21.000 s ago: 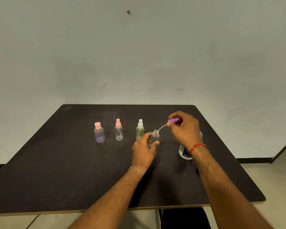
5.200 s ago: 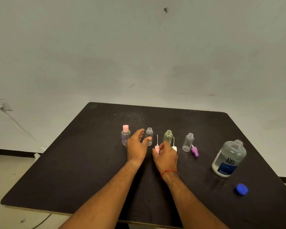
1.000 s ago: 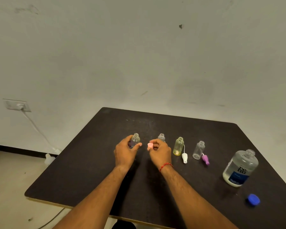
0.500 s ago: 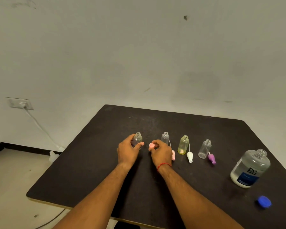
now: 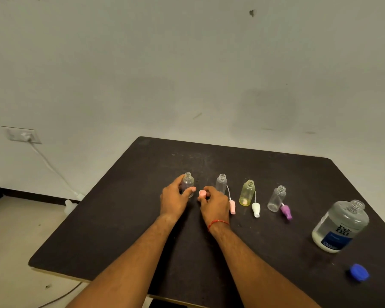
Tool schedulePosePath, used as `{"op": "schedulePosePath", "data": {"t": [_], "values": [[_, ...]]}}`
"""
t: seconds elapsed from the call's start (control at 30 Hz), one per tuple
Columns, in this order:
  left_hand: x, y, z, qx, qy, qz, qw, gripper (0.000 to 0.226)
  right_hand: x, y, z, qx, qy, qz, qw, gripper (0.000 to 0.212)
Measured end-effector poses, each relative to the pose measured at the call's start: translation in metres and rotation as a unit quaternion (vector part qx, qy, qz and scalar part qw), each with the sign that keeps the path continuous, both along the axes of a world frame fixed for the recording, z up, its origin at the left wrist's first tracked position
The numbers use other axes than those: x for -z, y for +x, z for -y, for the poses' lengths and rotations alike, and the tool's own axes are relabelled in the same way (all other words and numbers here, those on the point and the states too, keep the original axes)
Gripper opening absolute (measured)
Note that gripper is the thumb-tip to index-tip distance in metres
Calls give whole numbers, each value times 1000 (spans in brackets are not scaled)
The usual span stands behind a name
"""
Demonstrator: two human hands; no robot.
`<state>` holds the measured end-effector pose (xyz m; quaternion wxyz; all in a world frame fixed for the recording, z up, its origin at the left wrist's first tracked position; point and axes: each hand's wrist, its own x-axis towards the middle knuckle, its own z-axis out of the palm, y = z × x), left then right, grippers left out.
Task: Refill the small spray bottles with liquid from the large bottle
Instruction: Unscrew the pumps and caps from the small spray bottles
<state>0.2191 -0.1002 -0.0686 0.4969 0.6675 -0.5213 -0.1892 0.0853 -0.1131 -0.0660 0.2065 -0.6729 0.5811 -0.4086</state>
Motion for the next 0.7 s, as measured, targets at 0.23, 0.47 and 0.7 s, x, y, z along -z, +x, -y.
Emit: {"op": "schedulePosePath", "data": {"t": [0.23, 0.47, 0.7], "values": [[2, 0, 2, 15, 18, -2, 1000, 60, -5, -5, -9, -9, 1, 15, 1000, 15], [-4, -10, -13, -41, 12, -23, 999, 74, -2, -20, -20, -47, 24, 13, 998, 24], [-22, -34, -37, -118, -90, 75, 986, 36, 3, -45, -41, -55, -11, 26, 998, 23]]}}
